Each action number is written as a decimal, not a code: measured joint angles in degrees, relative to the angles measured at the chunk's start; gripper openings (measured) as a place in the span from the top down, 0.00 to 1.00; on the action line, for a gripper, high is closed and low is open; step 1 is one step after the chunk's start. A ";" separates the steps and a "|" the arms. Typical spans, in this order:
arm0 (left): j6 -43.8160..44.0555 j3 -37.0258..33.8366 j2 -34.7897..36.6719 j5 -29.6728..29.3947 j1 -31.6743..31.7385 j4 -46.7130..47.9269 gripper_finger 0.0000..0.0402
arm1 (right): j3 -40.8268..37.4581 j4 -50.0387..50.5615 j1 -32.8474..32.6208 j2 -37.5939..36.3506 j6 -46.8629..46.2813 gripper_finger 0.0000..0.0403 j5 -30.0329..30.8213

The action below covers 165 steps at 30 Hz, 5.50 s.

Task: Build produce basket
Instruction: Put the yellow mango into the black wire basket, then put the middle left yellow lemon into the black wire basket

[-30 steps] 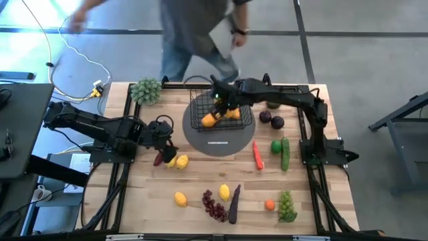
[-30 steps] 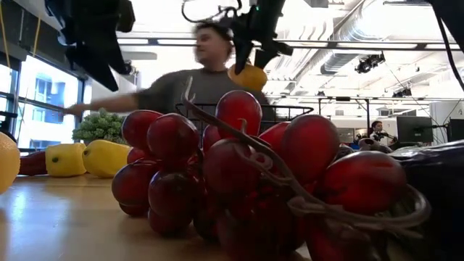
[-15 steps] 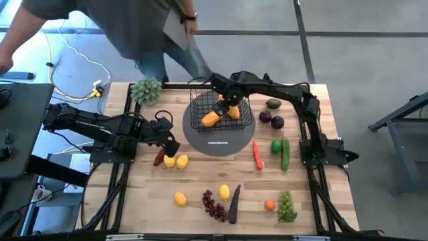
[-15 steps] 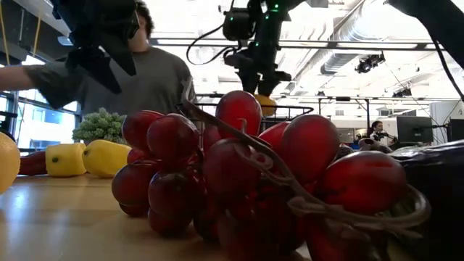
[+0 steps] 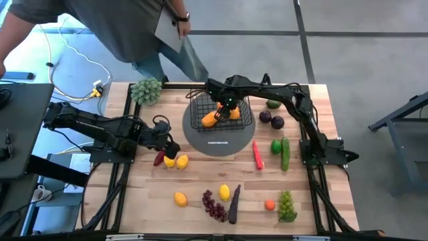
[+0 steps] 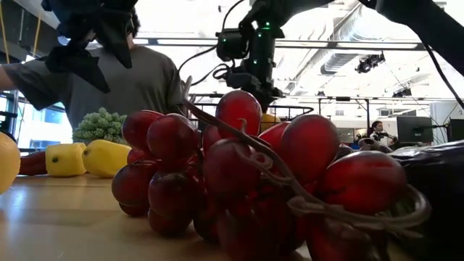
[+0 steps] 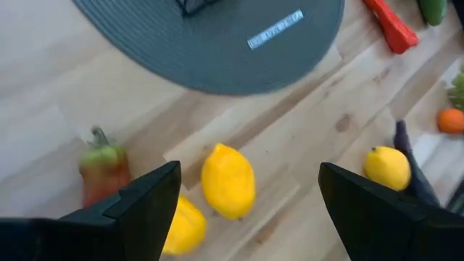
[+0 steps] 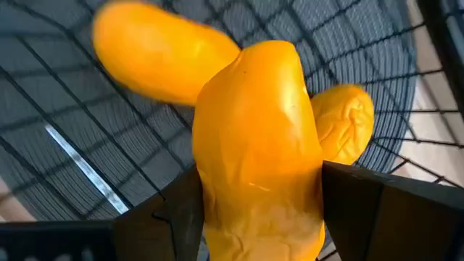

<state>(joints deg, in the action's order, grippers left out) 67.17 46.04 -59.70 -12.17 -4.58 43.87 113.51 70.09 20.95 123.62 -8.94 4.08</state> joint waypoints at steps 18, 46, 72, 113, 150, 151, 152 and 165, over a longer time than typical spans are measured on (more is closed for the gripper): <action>10.49 0.00 -4.72 0.91 -6.21 -3.82 0.22 | 0.70 1.64 0.03 1.33 3.53 0.31 1.57; 12.23 0.00 -22.34 -2.25 -9.92 -10.23 0.22 | 14.34 7.37 0.53 1.24 3.40 0.30 1.59; 1.04 0.02 -29.81 -4.81 -3.12 -13.69 0.24 | 14.29 9.83 0.53 1.24 3.40 0.30 1.55; -11.77 0.00 -19.29 -5.77 1.62 -10.16 0.64 | 20.29 9.64 1.01 -1.71 -0.16 0.30 1.85; -56.40 0.02 -15.57 10.24 32.56 -41.37 0.64 | 21.20 19.29 3.94 -3.24 -18.56 0.30 13.19; -57.28 0.02 -16.54 11.07 32.95 -41.26 0.63 | 21.20 19.30 3.94 -3.24 -19.21 0.30 13.54; -58.02 0.02 -17.48 11.95 33.22 -41.07 0.63 | 21.20 19.29 3.94 -3.24 -19.52 0.30 13.89; -60.36 0.01 -23.36 16.62 33.71 -41.12 0.52 | 21.20 19.37 4.13 -3.24 -19.52 0.30 15.69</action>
<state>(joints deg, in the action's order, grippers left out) 6.81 46.05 -83.06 4.45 29.12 2.75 134.72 89.46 25.08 120.38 -28.46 19.77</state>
